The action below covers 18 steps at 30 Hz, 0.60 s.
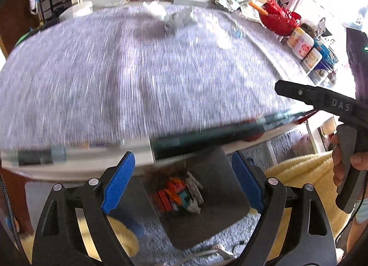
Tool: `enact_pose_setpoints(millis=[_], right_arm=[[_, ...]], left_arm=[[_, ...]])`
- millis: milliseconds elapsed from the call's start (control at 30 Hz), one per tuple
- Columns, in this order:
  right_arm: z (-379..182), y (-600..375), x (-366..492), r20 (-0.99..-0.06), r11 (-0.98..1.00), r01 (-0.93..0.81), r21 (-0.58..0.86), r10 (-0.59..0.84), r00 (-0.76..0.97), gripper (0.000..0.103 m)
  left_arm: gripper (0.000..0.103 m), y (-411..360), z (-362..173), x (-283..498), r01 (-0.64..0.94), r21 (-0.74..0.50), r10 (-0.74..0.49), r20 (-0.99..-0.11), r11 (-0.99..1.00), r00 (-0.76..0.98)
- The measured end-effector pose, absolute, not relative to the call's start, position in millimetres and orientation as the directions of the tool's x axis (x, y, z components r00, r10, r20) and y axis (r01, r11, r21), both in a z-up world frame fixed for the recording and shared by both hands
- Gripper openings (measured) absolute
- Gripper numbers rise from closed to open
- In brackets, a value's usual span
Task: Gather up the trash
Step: 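Raise both open tools back over the table, then grasp the silver-white sachet with the left tool while the right tool grasps the clear plastic bag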
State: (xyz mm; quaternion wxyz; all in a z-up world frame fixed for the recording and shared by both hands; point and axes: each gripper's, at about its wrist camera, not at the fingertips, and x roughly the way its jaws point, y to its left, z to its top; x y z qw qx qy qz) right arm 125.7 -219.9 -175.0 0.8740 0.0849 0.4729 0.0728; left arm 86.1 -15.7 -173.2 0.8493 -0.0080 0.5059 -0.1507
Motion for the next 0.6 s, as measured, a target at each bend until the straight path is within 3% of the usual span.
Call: enact_pose_setpoints(millis=[533, 600], right_arm=[[-172.4, -213.8, 219.9, -0.807, 0.971, -0.073, 0.229, 0.232, 0.543, 0.088], [-175.1, -210.7, 230.7, -0.808, 0.966, -0.077, 0.247, 0.25, 0.533, 0.083]], left_arm=[[0.081, -29.8, -148.9, 180.6, 0.258, -0.143, -0.258, -0.83, 0.955, 0.495], [0.081, -32.1, -147.8, 188.5, 0.261, -0.143, -0.26, -0.828, 0.955, 0.496]])
